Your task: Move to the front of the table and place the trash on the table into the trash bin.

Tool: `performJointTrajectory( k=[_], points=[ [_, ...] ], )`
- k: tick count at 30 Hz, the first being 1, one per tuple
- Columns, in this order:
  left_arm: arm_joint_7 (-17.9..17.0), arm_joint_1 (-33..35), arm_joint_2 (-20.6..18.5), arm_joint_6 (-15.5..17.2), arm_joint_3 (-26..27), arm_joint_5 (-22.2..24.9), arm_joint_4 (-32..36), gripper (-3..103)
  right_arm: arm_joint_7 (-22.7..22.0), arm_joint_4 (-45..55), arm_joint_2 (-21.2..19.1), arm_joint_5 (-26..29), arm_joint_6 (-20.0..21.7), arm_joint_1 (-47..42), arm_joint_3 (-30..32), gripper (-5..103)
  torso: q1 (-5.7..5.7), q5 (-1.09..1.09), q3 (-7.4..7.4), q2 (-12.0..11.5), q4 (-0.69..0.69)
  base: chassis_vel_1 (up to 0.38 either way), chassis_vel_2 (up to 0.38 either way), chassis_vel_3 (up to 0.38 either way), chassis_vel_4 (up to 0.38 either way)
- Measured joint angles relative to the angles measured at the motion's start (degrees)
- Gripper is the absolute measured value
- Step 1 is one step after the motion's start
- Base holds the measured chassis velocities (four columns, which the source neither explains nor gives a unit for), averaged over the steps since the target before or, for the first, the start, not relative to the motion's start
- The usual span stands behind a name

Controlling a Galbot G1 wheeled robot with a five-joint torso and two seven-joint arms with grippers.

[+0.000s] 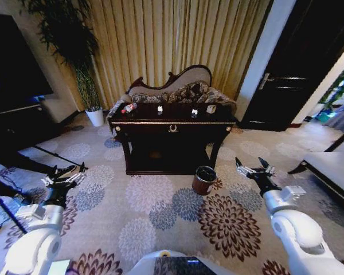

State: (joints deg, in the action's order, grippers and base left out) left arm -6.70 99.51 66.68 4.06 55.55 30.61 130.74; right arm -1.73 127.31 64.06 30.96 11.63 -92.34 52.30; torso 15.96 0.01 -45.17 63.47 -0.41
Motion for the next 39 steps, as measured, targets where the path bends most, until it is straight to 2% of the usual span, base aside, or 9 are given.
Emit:
performJointTrajectory(
  k=[21,25,30,39],
  points=[
    [0.24,0.62,0.83,-0.08,-0.29,-0.24,0.15,100,0.03,-0.33,0.12,0.0,-0.02,0.31,-0.66,100,-0.02,-0.04,0.01,0.02,-0.01,-0.197,0.18,0.188,-0.195],
    [0.39,0.88,1.22,-0.17,-0.31,-0.28,0.15,100,0.03,-0.46,0.02,0.0,-0.02,0.4,-0.81,100,-0.02,0.03,0.01,0.01,0.02,-0.174,0.207,0.226,-0.184],
    [0.44,0.94,1.28,-0.2,-0.35,-0.29,0.13,100,0.02,-0.49,-0.2,0.0,-0.02,0.68,-0.91,100,-0.02,-0.01,0.01,0.02,-0.02,-0.217,0.165,0.218,-0.18],
    [0.44,0.92,1.29,-0.24,-0.4,-0.29,0.14,100,-0.04,-0.55,-0.38,-0.11,-0.02,1.4,-1.61,100,-0.02,0.01,0.01,0.02,0.01,-0.207,0.248,0.219,-0.236]
  ],
)
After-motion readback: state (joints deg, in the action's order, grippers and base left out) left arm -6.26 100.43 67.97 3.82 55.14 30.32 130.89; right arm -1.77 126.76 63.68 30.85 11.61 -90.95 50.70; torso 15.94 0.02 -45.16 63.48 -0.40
